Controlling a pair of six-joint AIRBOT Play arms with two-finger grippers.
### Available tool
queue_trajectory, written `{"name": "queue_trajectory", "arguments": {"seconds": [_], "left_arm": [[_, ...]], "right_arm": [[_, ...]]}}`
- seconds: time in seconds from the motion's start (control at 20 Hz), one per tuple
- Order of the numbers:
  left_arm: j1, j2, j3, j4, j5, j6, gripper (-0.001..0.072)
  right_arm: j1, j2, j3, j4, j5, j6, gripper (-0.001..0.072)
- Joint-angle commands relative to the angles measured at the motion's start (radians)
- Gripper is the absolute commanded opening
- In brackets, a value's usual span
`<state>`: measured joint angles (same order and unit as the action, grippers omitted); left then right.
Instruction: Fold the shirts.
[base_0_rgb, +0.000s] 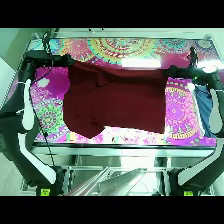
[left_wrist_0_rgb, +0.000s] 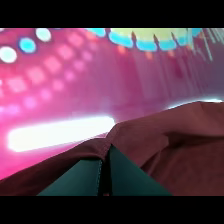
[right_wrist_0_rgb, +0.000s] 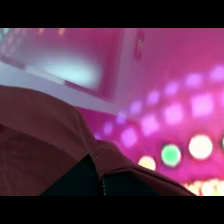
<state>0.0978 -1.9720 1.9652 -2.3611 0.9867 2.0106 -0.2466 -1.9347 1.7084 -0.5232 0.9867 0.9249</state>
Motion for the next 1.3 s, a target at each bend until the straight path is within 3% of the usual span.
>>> {"name": "queue_trajectory", "arguments": {"seconds": [0.0,0.15,0.35,0.85,0.9,0.95,1.0,1.05,1.1,1.15,1.2,1.25], "left_arm": [[0.008,-0.053,0.022,0.016,-0.001,-0.001,0.0013],[0.016,-0.053,-0.038,0.151,-0.006,-0.008,0.0013],[0.011,-0.053,-0.082,0.311,0.0,-0.023,0.0013],[0.011,-0.053,-0.114,0.406,0.03,-0.023,0.0016],[0.011,-0.053,-0.114,0.403,0.034,-0.022,0.0017],[0.008,-0.051,-0.114,0.397,0.038,-0.023,0.0018],[0.003,-0.045,-0.114,0.4,0.053,-0.022,0.002],[0.003,-0.035,-0.114,0.405,0.075,-0.022,0.0021],[0.008,-0.017,-0.114,0.406,0.108,-0.021,0.0128],[0.015,0.002,-0.114,0.404,0.135,-0.025,0.0564],[0.023,0.024,-0.114,0.404,0.162,-0.054,0.0685],[0.035,0.048,-0.114,0.406,0.199,-0.058,0.0684]], "right_arm": [[-0.003,-0.063,0.055,-0.005,0.05,0.027,0.0014],[-0.002,-0.112,0.051,-0.084,0.149,0.046,0.0013],[-0.001,-0.117,0.047,-0.276,0.112,0.142,0.0013],[0.029,-0.135,0.04,-0.307,0.096,0.142,0.0017],[0.031,-0.134,0.04,-0.307,0.101,0.142,0.005],[0.032,-0.132,0.04,-0.307,0.112,0.142,0.0202],[0.032,-0.127,0.04,-0.307,0.127,0.142,0.0306],[0.032,-0.117,0.04,-0.308,0.14,0.142,0.0326],[0.026,-0.097,0.04,-0.314,0.146,0.147,0.0326],[0.012,-0.068,0.04,-0.327,0.152,0.165,0.0355],[-0.001,-0.039,0.04,-0.348,0.156,0.183,0.0409],[-0.018,-0.008,0.04,-0.37,0.169,0.201,0.0408]]}}
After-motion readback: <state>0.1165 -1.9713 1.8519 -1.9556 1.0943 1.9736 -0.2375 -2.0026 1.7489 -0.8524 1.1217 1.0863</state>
